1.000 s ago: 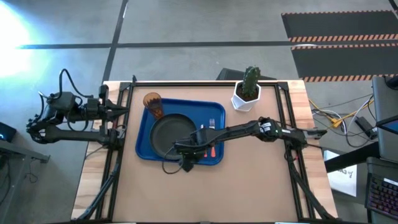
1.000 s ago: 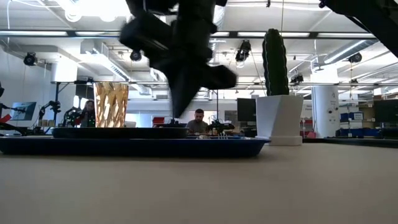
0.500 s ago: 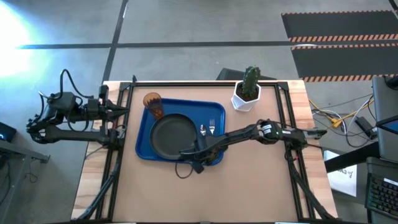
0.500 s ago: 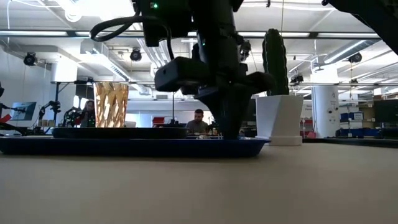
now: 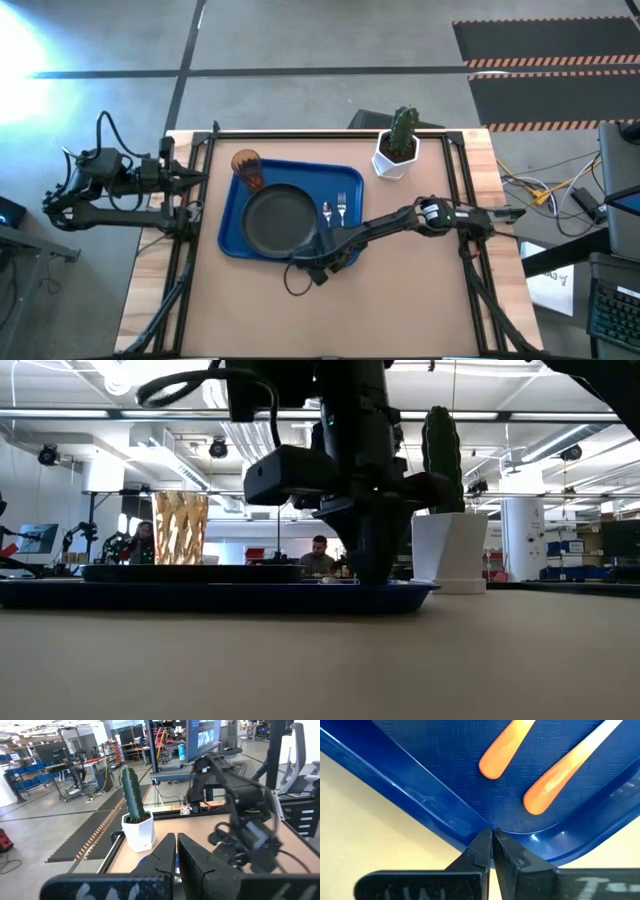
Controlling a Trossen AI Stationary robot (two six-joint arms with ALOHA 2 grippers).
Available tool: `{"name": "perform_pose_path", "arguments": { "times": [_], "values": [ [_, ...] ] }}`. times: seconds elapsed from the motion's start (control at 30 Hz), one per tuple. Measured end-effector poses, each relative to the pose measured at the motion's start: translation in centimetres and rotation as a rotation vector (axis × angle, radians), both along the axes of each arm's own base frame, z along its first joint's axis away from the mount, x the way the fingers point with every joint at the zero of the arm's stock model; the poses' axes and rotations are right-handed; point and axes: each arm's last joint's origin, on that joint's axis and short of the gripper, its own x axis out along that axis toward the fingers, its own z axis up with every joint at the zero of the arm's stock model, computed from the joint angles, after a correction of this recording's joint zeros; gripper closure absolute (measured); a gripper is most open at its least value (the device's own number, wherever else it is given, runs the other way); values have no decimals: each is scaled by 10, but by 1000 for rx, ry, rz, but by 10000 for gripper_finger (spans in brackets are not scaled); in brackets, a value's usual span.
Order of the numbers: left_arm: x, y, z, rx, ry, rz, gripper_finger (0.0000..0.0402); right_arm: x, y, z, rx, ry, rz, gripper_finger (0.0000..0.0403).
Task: Pick and place plate/cup/fork/spoon on tray
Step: Move the blue serving tray to the center of the table
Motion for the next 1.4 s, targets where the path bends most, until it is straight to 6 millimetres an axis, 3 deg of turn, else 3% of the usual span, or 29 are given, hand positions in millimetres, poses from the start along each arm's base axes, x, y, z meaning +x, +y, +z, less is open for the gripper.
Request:
{"name": "perform_pose_path", "arguments": {
  "times": [0.2, 0.57, 1.07, 1.4],
  "values": [
    [0, 0, 0, 1, 0, 9, 402, -10, 24, 0, -3, 37, 21, 394],
    [2, 0, 0, 0, 8, 10, 402, -44, 52, 5, -81, 268, 39, 394],
    [11, 1, -1, -2, 38, 9, 402, -18, 56, 10, -152, -36, -94, 394],
    [11, 1, -1, -1, 37, 9, 402, -15, 59, 5, -162, -98, -127, 394]
  ]
}}
